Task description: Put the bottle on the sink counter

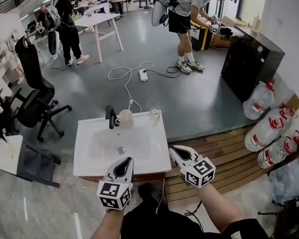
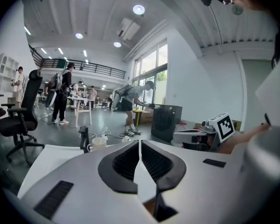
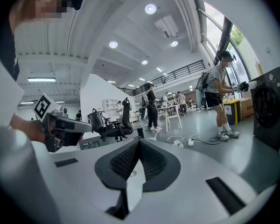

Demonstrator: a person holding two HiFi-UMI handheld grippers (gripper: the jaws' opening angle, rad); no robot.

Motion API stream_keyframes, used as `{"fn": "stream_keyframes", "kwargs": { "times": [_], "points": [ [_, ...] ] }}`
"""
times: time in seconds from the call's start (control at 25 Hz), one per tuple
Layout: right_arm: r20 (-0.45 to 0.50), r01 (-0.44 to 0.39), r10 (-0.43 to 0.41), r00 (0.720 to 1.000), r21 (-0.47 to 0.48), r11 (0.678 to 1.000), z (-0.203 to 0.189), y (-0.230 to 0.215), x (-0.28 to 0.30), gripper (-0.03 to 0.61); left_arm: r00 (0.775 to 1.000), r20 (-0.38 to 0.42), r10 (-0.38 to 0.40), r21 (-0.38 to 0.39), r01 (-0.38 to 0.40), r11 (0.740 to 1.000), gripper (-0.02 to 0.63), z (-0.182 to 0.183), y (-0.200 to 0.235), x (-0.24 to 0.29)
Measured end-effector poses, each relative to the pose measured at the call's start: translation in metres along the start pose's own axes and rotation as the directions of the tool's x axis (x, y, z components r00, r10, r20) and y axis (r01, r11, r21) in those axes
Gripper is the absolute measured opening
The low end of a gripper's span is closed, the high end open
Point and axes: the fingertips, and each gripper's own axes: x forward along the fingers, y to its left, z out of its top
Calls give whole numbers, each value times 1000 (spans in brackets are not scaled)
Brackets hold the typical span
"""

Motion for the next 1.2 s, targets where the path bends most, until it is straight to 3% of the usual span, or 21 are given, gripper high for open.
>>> {"fn": "stream_keyframes", "kwargs": {
  "times": [0.28,0.68,0.92,1.2],
  "points": [
    [36,-23,23,999,-3,1000,25,32,-21,15,999,24,42,18,-42,999,21,14,5,-26],
    [42,-52,54,998,-60,997,42,103,-37,15,996,65,67,17,-68,998,21,25,50,-77],
    [80,-38,40,996,-22,999,50,146,-17,15,996,60,61,32,-63,997,21,20,90,-123],
    [101,-44,48,994,-40,998,67,194,12,15,995,61,79,22,-81,997,21,12,134,-159]
  ]
}}
